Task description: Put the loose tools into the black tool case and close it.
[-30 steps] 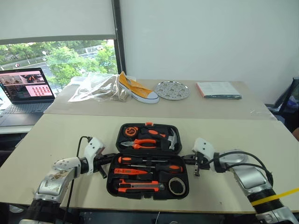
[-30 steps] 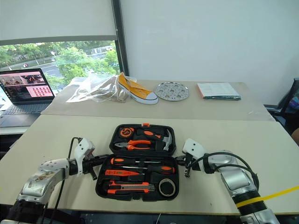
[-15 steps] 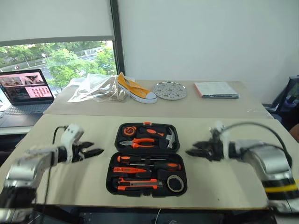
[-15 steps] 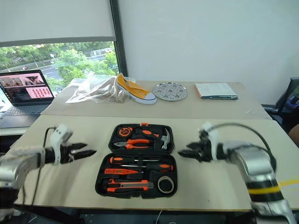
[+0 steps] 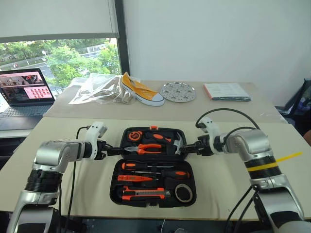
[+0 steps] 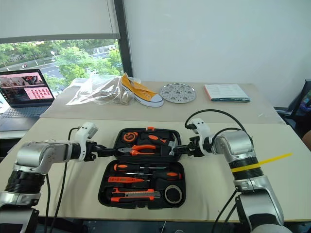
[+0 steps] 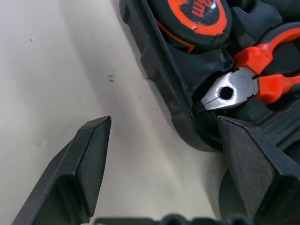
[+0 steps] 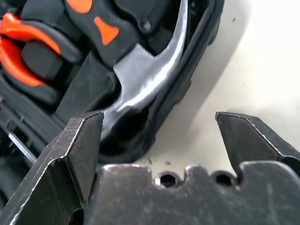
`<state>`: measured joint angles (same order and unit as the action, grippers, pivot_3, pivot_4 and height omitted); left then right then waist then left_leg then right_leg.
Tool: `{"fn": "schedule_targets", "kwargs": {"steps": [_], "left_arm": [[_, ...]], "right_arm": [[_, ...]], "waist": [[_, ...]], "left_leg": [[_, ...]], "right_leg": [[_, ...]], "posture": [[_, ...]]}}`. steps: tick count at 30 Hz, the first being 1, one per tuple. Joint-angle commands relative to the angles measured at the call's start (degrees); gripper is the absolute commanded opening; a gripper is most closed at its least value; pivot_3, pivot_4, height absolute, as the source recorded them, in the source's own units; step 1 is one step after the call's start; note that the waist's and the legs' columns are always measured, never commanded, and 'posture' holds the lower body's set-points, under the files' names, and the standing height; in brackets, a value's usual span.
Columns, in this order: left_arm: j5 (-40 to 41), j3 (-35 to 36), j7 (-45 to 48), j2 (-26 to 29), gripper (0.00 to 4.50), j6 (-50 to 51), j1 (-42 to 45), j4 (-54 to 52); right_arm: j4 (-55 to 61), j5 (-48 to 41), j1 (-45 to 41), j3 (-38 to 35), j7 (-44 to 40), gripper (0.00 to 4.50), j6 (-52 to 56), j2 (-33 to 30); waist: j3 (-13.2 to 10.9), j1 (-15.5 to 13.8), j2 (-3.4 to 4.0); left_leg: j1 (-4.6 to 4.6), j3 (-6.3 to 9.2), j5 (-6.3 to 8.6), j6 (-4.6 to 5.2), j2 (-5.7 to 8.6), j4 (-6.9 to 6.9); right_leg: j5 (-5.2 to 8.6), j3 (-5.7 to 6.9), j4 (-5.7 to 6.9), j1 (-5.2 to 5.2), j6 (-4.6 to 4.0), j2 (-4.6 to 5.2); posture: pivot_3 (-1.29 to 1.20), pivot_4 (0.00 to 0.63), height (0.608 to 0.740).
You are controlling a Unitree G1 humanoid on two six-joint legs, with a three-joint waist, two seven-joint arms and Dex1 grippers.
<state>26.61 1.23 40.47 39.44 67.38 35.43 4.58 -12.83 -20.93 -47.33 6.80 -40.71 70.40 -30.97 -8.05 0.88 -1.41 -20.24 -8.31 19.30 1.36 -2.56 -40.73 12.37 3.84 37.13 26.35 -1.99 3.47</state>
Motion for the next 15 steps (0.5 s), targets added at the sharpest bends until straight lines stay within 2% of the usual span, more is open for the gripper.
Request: {"fn": "schedule_targets", "kwargs": {"steps": [1, 4, 5, 6, 12, 15], "left_arm": [[-0.65, -0.03, -0.96, 0.05, 3.86, -0.1, 0.36, -0.54], [-0.79, 0.06, -1.58, -0.14, 3.86, -0.56, 0.11, -0.34], [-0.77, 0.08, -1.68, -0.18, 3.34, -0.63, 0.06, -0.24], [-0.79, 0.06, -1.79, -0.2, 3.15, -0.71, 0.04, -0.18], [-0.61, 0.6, -2.49, -0.82, 0.96, -0.93, -0.07, 0.03], [-0.48, 0.87, -2.8, -1.08, 0.02, -0.95, -0.14, 0.16]], "right_arm": [[-0.6, 1.37, -0.76, 0.77, 0.29, 4.47, -1.8, -0.68], [-1.13, 1.68, -0.88, 1.48, -0.04, 3.75, -1.35, -1.23], [-1.24, 1.81, -0.9, 1.83, -0.22, 3.39, -1.36, -1.5], [-1.39, 1.93, -0.94, 2.04, -0.16, 3.06, -1.3, -1.67], [-1.55, 1.69, -0.96, 1.95, -0.48, 1.03, 0.31, -2.6], [-1.78, 1.48, -0.82, 1.81, -0.61, 0.05, 0.84, -2.95]], "waist": [[0.0, 0.0, 0.0], [0.0, 0.0, 0.0], [0.0, 0.0, 0.0], [0.0, 0.0, 0.0], [0.01, -0.01, 0.01], [0.04, -0.09, 0.0]], "left_leg": [[0.03, 0.0, 0.0, 0.0, 0.0, -0.01], [0.08, 0.03, 0.0, -0.01, -0.02, -0.07], [0.1, 0.03, -0.01, -0.02, -0.03, -0.09], [0.11, 0.03, -0.01, -0.03, -0.03, -0.12], [0.3, 0.04, -0.04, -0.07, -0.04, -0.13], [0.35, 0.05, -0.04, -0.06, -0.03, -0.15]], "right_leg": [[0.0, -0.03, -0.01, 0.0, 0.0, 0.03], [0.0, -0.07, -0.02, -0.03, 0.0, 0.05], [0.0, -0.09, -0.02, -0.03, 0.0, 0.05], [0.0, -0.09, -0.01, -0.04, 0.0, 0.05], [0.0, -0.13, 0.04, -0.17, 0.0, 0.06], [0.0, -0.16, 0.06, -0.22, -0.01, 0.09]], "posture": [[0.0, 0.15, 0.74], [0.0, 0.15, 0.74], [0.0, 0.15, 0.74], [0.0, 0.15, 0.74], [0.0, 0.15, 0.74], [0.0, 0.15, 0.74]]}}
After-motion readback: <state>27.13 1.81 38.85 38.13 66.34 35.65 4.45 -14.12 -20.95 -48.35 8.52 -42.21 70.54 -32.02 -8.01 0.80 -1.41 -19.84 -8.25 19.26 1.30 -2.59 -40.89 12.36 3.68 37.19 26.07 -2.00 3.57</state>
